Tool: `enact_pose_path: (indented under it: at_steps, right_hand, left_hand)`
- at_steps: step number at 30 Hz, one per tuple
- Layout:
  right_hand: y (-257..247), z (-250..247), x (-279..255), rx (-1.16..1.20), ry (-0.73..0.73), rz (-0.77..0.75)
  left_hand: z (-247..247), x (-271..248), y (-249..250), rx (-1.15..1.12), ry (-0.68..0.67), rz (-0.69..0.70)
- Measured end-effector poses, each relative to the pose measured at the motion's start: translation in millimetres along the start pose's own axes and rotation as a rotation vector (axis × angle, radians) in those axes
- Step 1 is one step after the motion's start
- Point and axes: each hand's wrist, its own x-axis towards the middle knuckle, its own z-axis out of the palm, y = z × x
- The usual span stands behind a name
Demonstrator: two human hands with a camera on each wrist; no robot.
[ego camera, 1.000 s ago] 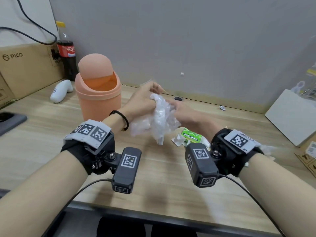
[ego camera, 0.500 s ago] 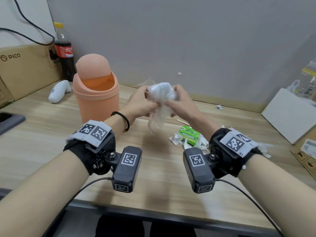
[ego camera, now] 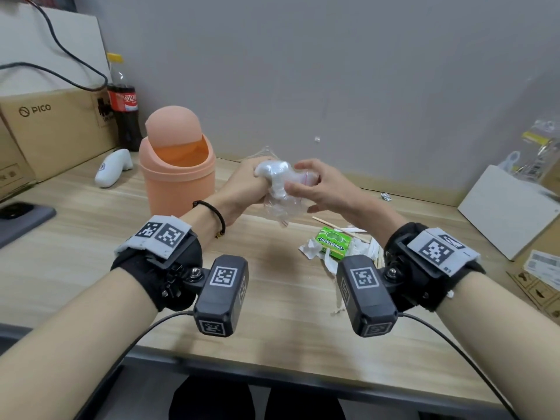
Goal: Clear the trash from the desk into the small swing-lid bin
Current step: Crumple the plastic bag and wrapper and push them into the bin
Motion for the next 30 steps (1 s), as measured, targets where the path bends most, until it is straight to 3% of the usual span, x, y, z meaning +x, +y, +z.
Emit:
enact_pose_path:
  at_steps: [3,8,12,16,21,27,30]
  right_hand:
    - [1,2,-5,-0.017,-0.084,0.033]
    - [-1,7,-17,-0.308,-0.001,-0.068]
    - [-3,13,-23,-0.252,0.021,-0.079]
    - [-3,26,-30,-0.115,0.152,-0.066]
    - [-3,30,-31,0.047,0.202,-0.038]
    - [5,30,-41,0.058,0.162,-0.106]
    - [8,32,-49,0.139,0.165,-0.115]
  left_hand:
    - [1,-5,5,0.076,-0.018,0.016]
    - [3,-20,19,0.129,-0.112,-0.005]
    - [1,-34,28,0.043,-0.198,-0.039]
    - [-3,-41,33,0.176,-0.229,0.042]
    - [-7,-48,31,0.241,-0.187,0.141]
    - [-8,-55,19,0.099,-0.097,0.077]
    - [-2,-57,10,0.11,-0.159,0.069]
